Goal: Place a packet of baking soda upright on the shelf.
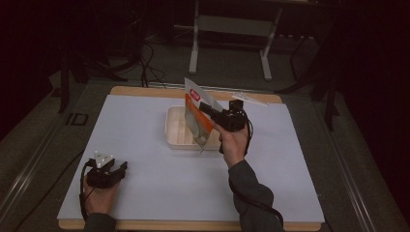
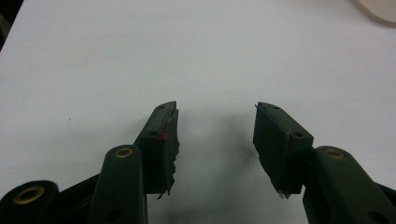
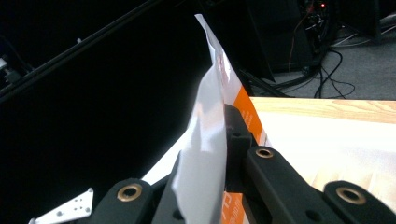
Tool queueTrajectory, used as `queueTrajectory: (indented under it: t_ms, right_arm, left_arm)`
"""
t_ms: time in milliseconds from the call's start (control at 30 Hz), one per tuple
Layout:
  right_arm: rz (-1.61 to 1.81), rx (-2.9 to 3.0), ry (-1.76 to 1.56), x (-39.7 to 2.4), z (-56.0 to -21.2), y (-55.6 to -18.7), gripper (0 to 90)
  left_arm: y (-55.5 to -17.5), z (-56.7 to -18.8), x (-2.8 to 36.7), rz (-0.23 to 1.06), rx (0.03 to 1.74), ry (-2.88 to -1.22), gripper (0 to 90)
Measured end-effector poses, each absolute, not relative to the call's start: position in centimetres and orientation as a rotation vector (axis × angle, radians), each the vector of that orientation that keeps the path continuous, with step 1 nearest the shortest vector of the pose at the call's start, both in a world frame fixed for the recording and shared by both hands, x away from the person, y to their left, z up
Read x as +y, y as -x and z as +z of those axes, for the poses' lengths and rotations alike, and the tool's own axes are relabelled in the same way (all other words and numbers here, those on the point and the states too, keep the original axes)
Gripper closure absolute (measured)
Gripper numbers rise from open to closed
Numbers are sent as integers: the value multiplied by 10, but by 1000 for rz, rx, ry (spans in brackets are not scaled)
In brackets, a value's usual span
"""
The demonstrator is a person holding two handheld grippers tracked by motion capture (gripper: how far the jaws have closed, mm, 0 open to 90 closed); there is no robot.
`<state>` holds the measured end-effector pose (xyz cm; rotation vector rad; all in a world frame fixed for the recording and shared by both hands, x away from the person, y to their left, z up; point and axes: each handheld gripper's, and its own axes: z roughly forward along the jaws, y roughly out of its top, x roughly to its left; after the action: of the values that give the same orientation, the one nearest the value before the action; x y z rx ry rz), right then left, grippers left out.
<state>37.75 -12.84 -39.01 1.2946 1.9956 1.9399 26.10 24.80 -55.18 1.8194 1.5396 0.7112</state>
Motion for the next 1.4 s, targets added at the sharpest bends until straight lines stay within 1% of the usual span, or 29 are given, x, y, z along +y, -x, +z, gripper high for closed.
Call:
queueTrajectory:
  t_ms: [633,1400]
  right_arm:
    - [1945,1885,-1398,-116,-394,-387,900]
    - [1987,1744,-1483,-99,-398,-393,900]
  left_arm:
    - [-261,-552,245,741,1533,-1836,496]
    - [-261,-552,246,738,1531,-1827,494]
